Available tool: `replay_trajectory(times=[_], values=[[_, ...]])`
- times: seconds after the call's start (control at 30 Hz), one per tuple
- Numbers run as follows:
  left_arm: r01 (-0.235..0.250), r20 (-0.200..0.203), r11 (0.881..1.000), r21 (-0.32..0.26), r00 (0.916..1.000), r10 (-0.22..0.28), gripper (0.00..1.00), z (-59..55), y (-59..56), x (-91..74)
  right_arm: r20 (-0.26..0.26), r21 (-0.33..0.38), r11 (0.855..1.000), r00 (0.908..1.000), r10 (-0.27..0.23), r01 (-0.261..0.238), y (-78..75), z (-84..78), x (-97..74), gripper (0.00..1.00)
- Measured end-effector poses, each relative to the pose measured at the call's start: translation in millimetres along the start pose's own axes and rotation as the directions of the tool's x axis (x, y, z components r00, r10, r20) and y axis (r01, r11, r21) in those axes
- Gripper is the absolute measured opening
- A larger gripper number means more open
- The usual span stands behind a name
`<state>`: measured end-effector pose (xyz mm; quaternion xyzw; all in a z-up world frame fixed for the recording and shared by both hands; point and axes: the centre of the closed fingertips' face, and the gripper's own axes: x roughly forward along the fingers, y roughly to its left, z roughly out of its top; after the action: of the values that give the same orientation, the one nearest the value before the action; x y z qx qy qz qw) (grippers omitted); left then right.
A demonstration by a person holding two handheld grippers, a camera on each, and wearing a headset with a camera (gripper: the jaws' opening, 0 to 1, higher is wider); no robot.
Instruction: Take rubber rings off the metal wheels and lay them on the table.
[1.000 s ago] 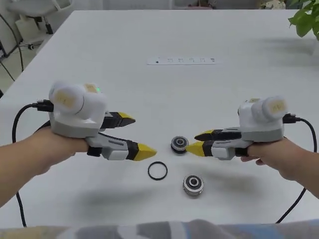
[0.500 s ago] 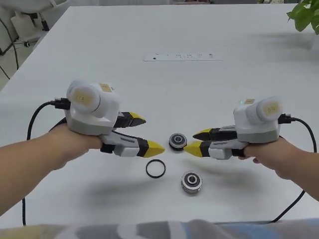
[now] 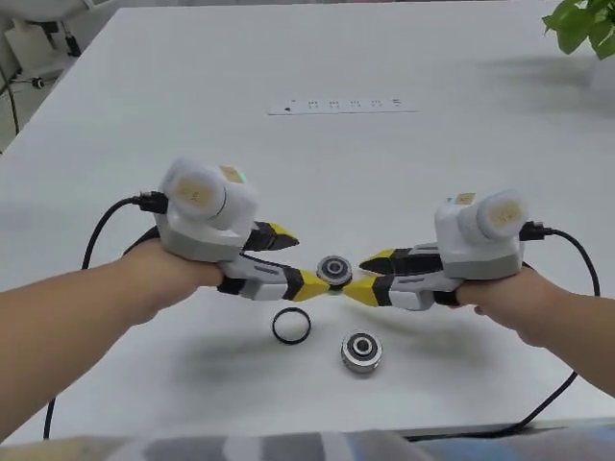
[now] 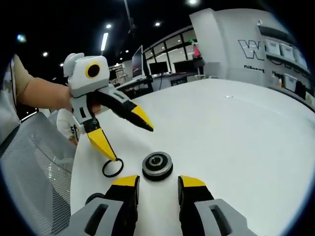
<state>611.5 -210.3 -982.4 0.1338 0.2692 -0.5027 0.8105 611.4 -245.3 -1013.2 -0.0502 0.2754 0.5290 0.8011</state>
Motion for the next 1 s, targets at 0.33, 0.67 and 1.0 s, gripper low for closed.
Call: replay_trajectory(times=[0.33, 0.67, 1.0], values=[[0.015, -0.005, 1.0, -0.015, 0.9999, -0.015, 0.37, 1.0, -3.9, 10.8, 0.001, 0.003, 1.0, 1.0, -0.002, 0.002, -1.2, -1.6, 1.4, 0.29], [0.024, -0.003, 0.999, -0.021, 0.9997, -0.024, 0.31, 5.2, -5.6, 22.1, 0.001, -0.001, 1.0, 1.0, -0.001, 0.001, -0.7, -1.0, 2.4, 0.29], [0.023, -0.026, 1.0, 0.01, 0.9994, -0.022, 0.22, 2.5, -7.2, 32.7, 0.004, 0.002, 1.0, 1.0, -0.005, 0.005, -2.0, -2.8, 2.0, 0.29]])
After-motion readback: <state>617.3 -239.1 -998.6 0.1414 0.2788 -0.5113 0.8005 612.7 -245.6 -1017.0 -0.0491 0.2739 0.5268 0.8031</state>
